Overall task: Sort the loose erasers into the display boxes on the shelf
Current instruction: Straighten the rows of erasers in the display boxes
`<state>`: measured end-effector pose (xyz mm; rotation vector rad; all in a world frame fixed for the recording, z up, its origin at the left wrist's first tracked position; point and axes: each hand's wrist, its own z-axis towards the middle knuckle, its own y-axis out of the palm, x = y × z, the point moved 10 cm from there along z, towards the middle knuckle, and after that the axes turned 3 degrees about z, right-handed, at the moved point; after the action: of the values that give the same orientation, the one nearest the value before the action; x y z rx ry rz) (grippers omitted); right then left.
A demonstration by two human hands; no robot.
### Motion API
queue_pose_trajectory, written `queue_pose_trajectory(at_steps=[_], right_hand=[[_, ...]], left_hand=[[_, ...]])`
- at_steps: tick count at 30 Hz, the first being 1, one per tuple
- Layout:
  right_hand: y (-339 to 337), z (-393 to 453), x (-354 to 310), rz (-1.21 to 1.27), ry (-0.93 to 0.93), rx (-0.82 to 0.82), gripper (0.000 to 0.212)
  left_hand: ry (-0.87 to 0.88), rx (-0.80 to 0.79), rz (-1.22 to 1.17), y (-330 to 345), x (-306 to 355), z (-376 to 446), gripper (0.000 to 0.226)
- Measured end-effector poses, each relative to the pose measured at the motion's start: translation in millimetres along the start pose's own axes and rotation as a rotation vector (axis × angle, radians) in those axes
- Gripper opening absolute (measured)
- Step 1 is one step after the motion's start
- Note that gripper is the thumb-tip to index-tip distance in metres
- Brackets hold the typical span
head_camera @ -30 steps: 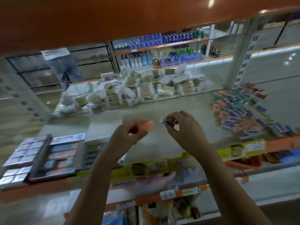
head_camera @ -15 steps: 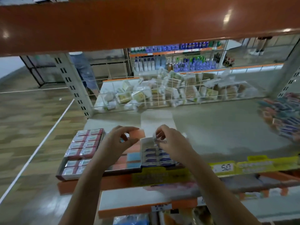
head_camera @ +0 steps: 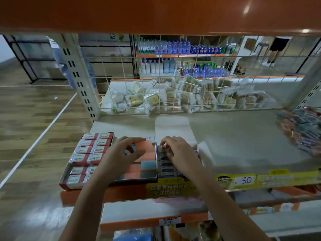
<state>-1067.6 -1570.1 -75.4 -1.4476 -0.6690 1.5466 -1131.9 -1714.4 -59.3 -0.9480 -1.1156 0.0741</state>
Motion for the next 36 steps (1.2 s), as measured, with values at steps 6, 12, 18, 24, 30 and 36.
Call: queue_pose_trajectory(at_steps=[6, 12, 18, 24, 30, 36], right_hand=[[2, -4, 2, -0.101, -0.001, 0.033, 0.021], [8, 6, 5, -0.213, 0.017, -0.027, 0.026], [-1, -3, -3, -0.143, -0.013, 0.071, 0.021], [3, -2, -7, -0.127, -0.035, 0.049, 0.024], [5, -1, -14, -0.199, -0.035, 0.054, 0.019], [3, -2, -15, -0.203, -0.021, 0.064, 0.016]], left_hand=[[0.013, 0.02, -0.025, 0, 2, -5, 0.033], [0.014, 0.01, -0.011, -2, 1, -6, 0.033], [0.002, -0.002, 0.011, -7, -8, -9, 0.034], [0.02, 0.004, 0.014, -7, -6, -12, 0.034], [0.017, -0.011, 0.001, -4, -5, -12, 0.033], [0.021, -0.007, 0.005, -4, -2, -11, 0.034]])
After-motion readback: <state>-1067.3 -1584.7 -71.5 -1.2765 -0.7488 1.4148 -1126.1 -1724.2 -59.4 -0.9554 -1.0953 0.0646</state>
